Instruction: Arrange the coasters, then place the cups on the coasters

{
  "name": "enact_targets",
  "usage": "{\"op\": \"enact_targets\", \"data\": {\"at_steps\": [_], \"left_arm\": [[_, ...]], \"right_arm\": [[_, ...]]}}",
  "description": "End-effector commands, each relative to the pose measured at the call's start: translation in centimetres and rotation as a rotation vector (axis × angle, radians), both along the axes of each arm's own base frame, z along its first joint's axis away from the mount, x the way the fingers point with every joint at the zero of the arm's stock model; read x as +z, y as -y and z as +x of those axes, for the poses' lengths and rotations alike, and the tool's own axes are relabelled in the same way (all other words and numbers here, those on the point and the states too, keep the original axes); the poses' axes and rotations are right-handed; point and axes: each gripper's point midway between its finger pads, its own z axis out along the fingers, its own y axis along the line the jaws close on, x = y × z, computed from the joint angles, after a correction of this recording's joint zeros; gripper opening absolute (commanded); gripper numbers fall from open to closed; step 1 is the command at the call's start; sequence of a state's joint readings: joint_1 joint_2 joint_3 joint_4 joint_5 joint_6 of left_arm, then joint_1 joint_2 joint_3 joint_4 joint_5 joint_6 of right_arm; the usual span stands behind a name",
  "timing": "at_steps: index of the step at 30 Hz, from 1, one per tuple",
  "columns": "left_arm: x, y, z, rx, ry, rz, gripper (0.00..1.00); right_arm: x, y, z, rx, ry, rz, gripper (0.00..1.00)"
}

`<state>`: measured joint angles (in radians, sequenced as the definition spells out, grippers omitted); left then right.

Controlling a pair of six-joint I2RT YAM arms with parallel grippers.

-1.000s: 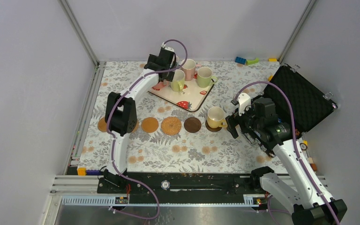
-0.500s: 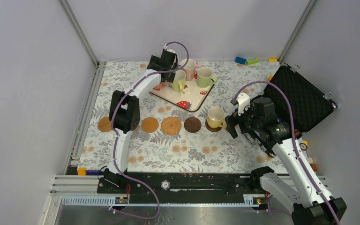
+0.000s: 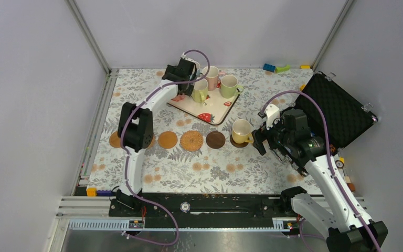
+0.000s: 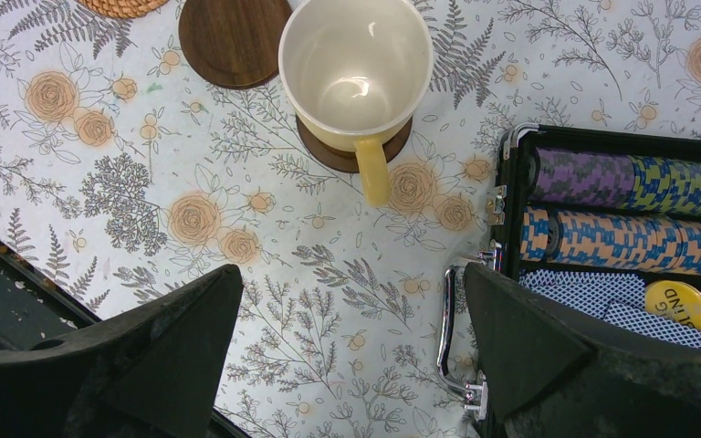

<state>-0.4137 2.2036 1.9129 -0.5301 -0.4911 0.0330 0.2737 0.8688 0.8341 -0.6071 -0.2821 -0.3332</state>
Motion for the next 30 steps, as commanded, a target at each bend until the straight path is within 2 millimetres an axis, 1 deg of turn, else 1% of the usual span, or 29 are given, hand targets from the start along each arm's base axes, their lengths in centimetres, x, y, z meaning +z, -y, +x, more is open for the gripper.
{"op": "enact_targets", "data": {"at_steps": [1,7,11,15,19,21,23,24,26,28,29,30], "left_arm": [[4.7,-1.9,-0.1,0.030,0.099,-0.016,0.99],[3.9,-3.7,-0.3,0.056,0.095,0.002,0.99],[3.0,-4.3,-0.6,0.056,0.074,-0.016,0.99],[1.9,-4.1,-1.2,0.025,0.054,-0.047,0.99],[0.8,-2.8,-1.4,-0.031,0.028,-0.095,0.98],[0.2,-2.2,-1.4,-0.052,0.012,-0.115,0.96],[-0.3,-1.8,-1.2,-0.069,0.000,-0.129,0.93],[-0.6,-1.5,-1.1,-0.081,-0.005,-0.138,0.89],[-0.8,-1.1,-0.9,-0.101,-0.011,-0.162,0.79],[-1.0,-0.6,-0.7,-0.123,-0.018,-0.191,0.65],[-1.0,-0.3,-0.6,-0.137,-0.022,-0.208,0.60],[-1.0,0.0,-0.6,-0.146,-0.027,-0.218,0.59]], "right_arm": [[0.7,-0.4,0.4,0.015,0.035,0.023,1.00],[0.9,-0.5,0.4,0.017,0.039,0.029,1.00],[0.9,-0.5,0.3,0.017,0.037,0.030,1.00],[0.9,-0.5,0.4,0.017,0.038,0.029,1.00],[0.8,-0.5,0.4,0.017,0.035,0.029,1.00],[0.8,-0.5,0.4,0.017,0.035,0.029,1.00],[0.9,-0.5,0.4,0.015,0.036,0.029,1.00],[0.8,-0.4,0.4,0.014,0.035,0.028,1.00],[0.9,-0.4,0.4,0.013,0.036,0.028,1.00],[0.8,-0.4,0.4,0.013,0.035,0.027,1.00],[0.8,-0.4,0.5,0.013,0.035,0.027,1.00],[0.8,-0.4,0.5,0.013,0.034,0.027,1.00]]}}
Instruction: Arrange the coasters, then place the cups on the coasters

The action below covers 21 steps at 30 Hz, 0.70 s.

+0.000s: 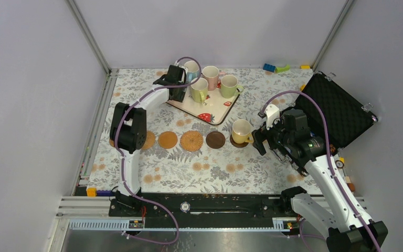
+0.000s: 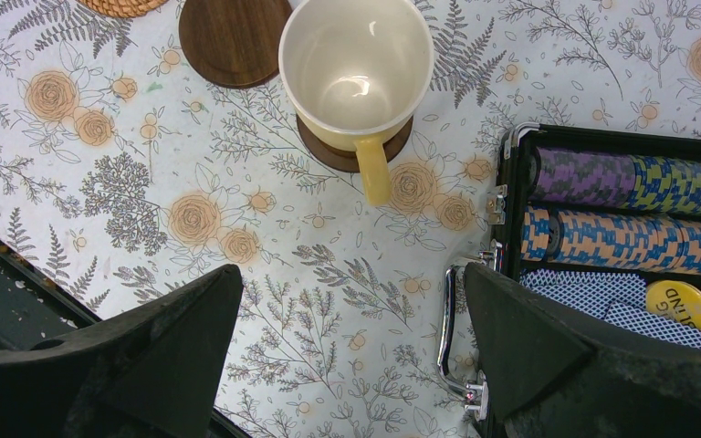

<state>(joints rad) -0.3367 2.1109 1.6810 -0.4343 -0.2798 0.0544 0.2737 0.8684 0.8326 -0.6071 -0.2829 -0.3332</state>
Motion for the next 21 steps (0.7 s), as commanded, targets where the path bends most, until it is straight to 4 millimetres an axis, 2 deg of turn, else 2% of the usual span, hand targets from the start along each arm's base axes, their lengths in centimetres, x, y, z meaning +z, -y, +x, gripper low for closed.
{"op": "enact_targets", "data": {"at_steps": [1,6,11,12,17,21], "left_arm": [[2.6,1.9,1.9,-0.060,0.068,-0.112,0.58],[2.3,1.8,2.4,-0.055,0.050,-0.108,0.55],[1.9,1.0,2.7,-0.019,0.046,-0.072,0.35],[1.7,0.9,2.7,-0.014,0.038,-0.067,0.34],[1.4,0.5,2.8,0.004,0.020,-0.069,0.34],[1.1,0.2,2.6,0.018,0.004,-0.069,0.41]], "right_arm": [[0.7,-0.4,0.5,0.013,0.032,0.024,1.00],[0.6,-0.4,0.6,0.014,0.026,0.022,1.00],[0.5,-0.5,0.5,0.016,0.023,0.022,1.00],[0.5,-0.5,0.5,0.016,0.024,0.022,1.00],[0.5,-0.5,0.5,0.016,0.023,0.022,1.00],[0.6,-0.5,0.5,0.016,0.027,0.024,1.00]]}}
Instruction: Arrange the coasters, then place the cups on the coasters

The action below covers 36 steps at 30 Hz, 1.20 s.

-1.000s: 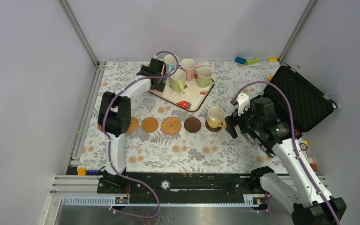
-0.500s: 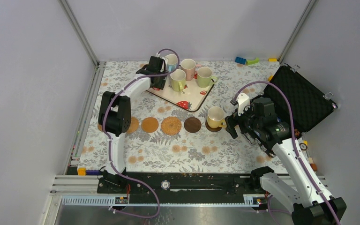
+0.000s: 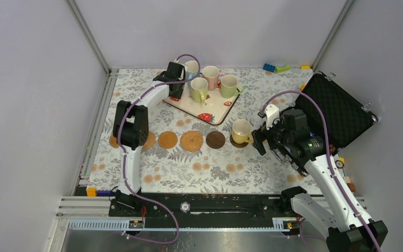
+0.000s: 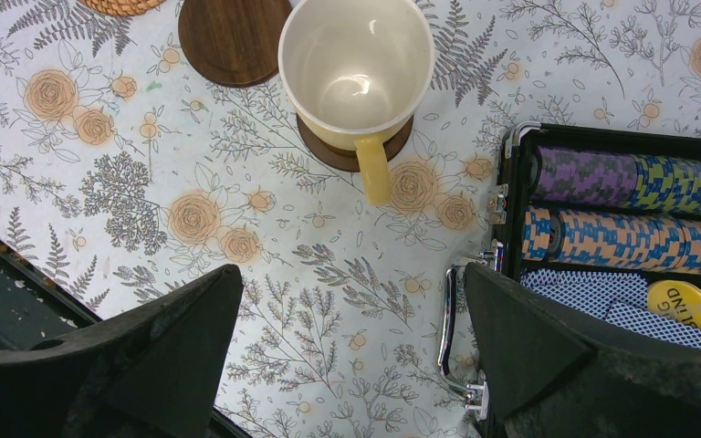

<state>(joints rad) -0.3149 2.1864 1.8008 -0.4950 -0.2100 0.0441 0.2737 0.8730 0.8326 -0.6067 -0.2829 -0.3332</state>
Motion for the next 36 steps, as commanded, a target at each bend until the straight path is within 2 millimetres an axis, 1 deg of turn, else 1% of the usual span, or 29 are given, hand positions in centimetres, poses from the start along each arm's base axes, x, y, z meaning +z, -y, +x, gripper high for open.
{"op": "enact_targets", "data": {"at_steps": [1,3,4,5,6,7,9,11,13,15,16,18,20,23,24,27,30,32,34,36], "left_arm": [[1.5,-0.4,1.1,0.038,0.032,-0.018,0.41],[1.5,-0.6,1.2,0.048,0.031,-0.020,0.38],[1.5,-0.7,1.2,0.052,0.030,-0.022,0.32],[1.5,-0.8,1.2,0.055,0.030,-0.026,0.24],[1.5,-0.8,1.2,0.056,0.029,-0.026,0.15],[1.5,-0.9,1.2,0.059,0.028,-0.026,0.02],[1.7,-1.1,1.2,0.060,0.029,-0.030,0.00],[2.6,-1.3,1.0,0.059,0.042,-0.043,0.00],[4.2,-1.7,0.8,0.056,0.067,-0.065,0.00],[6.5,-2.5,0.1,0.059,0.105,-0.092,0.00],[8.0,-3.2,-0.3,0.064,0.134,-0.103,0.00],[10.6,-5.2,-1.5,0.089,0.188,-0.116,0.00],[12.6,-7.6,-3.2,0.125,0.231,-0.121,0.00],[14.4,-11.7,-6.1,0.190,0.283,-0.137,0.00],[14.6,-13.0,-7.7,0.203,0.291,-0.146,0.00],[14.4,-16.8,-10.8,0.258,0.302,-0.136,0.00],[13.8,-19.9,-13.8,0.298,0.313,-0.116,0.00],[13.3,-21.8,-15.8,0.333,0.324,-0.111,0.00],[12.5,-23.2,-17.3,0.349,0.327,-0.119,0.00],[11.6,-24.4,-18.5,0.362,0.328,-0.118,0.00]], "right_arm": [[0.7,-0.4,0.5,0.016,0.031,0.025,1.00],[0.7,-0.4,0.5,0.016,0.032,0.025,1.00],[0.7,-0.4,0.5,0.015,0.032,0.025,1.00],[0.8,-0.4,0.5,0.015,0.034,0.024,1.00],[0.8,-0.4,0.5,0.015,0.034,0.024,1.00],[0.8,-0.4,0.5,0.014,0.034,0.024,1.00],[0.8,-0.4,0.5,0.013,0.035,0.025,1.00],[0.9,-0.4,0.5,0.013,0.037,0.025,1.00],[0.8,-0.4,0.4,0.012,0.037,0.025,1.00],[0.9,-0.4,0.4,0.012,0.039,0.025,1.00],[0.9,-0.4,0.4,0.012,0.040,0.025,1.00],[1.0,-0.4,0.4,0.013,0.043,0.028,1.00],[1.0,-0.4,0.4,0.015,0.044,0.029,1.00],[1.0,-0.5,0.4,0.016,0.041,0.034,1.00],[1.1,-0.5,0.3,0.018,0.040,0.035,1.00],[1.2,-0.6,0.3,0.020,0.043,0.039,1.00],[1.2,-0.7,0.2,0.024,0.045,0.044,1.00],[1.4,-0.7,0.2,0.025,0.051,0.044,1.00],[1.4,-0.6,0.2,0.025,0.059,0.041,1.00],[1.6,-0.5,0.1,0.024,0.066,0.041,1.00]]}}
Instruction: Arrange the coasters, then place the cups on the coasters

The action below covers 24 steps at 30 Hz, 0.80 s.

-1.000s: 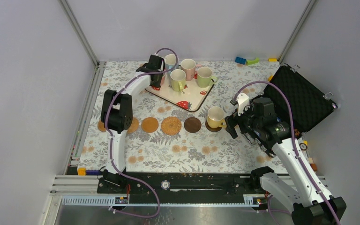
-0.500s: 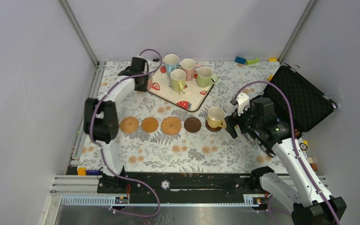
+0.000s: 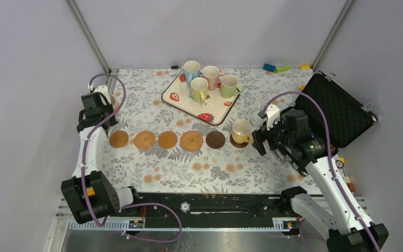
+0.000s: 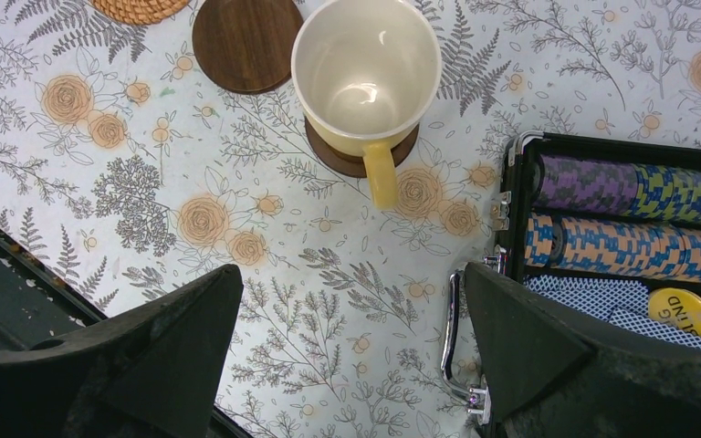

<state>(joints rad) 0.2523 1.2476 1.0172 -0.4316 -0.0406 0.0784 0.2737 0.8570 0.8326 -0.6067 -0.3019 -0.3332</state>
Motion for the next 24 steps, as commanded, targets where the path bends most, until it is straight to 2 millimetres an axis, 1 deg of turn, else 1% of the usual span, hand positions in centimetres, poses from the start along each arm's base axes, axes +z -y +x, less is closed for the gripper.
{"op": "enact_targets", "data": {"at_steps": [1,4,9,14,16,19,21,24], "left_arm": [[0.8,-1.8,-0.3,-0.037,0.119,0.014,0.00],[-0.4,-3.0,-1.3,-0.009,0.122,-0.006,0.00],[-2.4,-2.9,-2.5,-0.030,0.112,-0.014,0.00],[-3.9,-3.7,-2.6,-0.023,0.118,0.037,0.00],[-4.3,-3.7,-2.6,-0.030,0.120,0.031,0.00],[-4.6,-2.9,-2.5,-0.068,0.121,0.004,0.00],[-4.7,-2.6,-2.5,-0.082,0.113,-0.008,0.00],[-4.5,-2.6,-2.9,-0.072,0.095,-0.010,0.00]], "right_arm": [[1.2,-0.2,0.3,0.010,0.056,0.025,1.00],[1.0,-0.3,0.4,0.009,0.047,0.023,1.00],[0.4,-0.1,0.7,-0.003,0.023,0.007,1.00],[0.1,0.2,0.9,-0.018,0.017,-0.006,1.00],[0.0,0.2,1.0,-0.022,0.012,-0.012,1.00],[-0.2,0.3,1.1,-0.027,0.005,-0.018,1.00],[-0.3,0.4,1.2,-0.030,0.006,-0.021,1.00],[-0.2,0.5,1.2,-0.033,0.007,-0.023,1.00]]}}
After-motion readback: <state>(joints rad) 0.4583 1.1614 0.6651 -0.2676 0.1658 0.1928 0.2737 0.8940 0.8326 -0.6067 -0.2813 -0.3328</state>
